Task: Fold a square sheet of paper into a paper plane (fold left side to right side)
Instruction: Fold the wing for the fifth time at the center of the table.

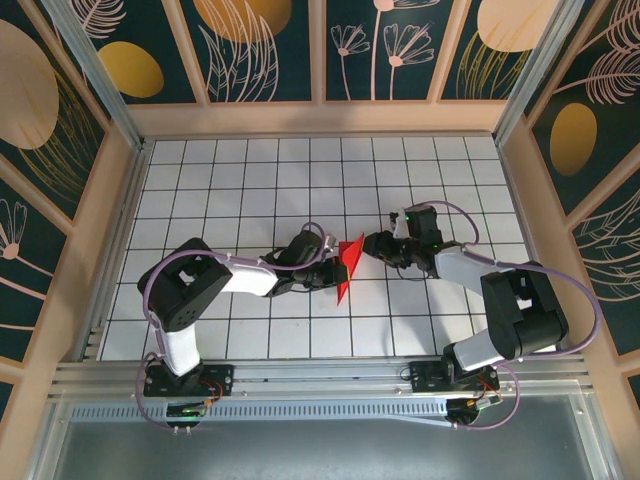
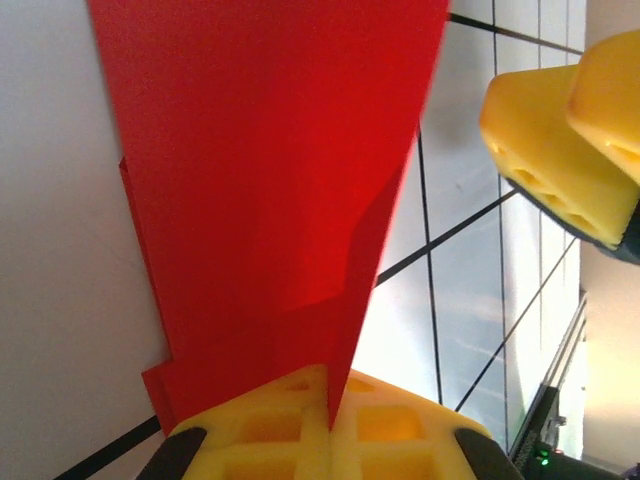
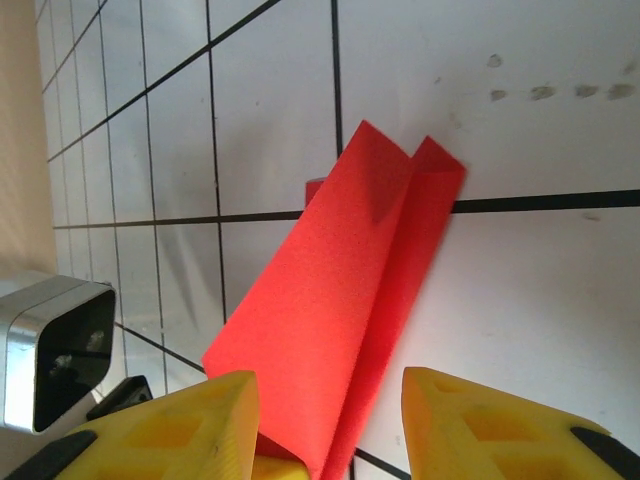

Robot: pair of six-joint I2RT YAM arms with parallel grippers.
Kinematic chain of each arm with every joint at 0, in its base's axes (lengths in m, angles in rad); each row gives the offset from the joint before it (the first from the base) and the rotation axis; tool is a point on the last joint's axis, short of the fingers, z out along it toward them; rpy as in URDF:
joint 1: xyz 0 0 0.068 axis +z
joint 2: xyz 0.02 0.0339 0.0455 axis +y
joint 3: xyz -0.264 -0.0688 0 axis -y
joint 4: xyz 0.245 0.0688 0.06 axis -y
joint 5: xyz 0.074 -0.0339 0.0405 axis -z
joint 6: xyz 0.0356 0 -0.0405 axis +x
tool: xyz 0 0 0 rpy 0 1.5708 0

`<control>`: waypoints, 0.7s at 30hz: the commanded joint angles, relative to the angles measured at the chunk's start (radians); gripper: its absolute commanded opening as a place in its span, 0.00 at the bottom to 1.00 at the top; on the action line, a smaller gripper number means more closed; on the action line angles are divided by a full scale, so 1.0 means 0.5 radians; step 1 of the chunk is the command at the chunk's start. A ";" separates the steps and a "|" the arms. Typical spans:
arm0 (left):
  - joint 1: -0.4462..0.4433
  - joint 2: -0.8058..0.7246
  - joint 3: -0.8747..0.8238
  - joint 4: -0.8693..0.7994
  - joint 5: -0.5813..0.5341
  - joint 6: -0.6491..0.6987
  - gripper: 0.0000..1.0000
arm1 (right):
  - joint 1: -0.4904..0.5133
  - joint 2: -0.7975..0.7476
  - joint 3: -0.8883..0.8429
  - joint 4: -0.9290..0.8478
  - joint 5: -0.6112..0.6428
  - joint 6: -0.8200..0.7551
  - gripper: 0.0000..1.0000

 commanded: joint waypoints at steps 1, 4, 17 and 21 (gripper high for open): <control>0.013 0.046 -0.031 0.212 0.072 -0.100 0.00 | 0.049 0.044 -0.018 0.099 0.028 0.109 0.42; 0.018 0.056 -0.048 0.258 0.084 -0.132 0.00 | 0.080 0.081 -0.021 0.133 0.033 0.146 0.43; 0.017 0.153 -0.080 0.434 0.127 -0.249 0.00 | 0.125 0.142 -0.021 0.132 0.136 0.223 0.45; 0.019 0.172 -0.086 0.468 0.131 -0.267 0.00 | 0.128 0.166 -0.021 0.162 0.118 0.240 0.45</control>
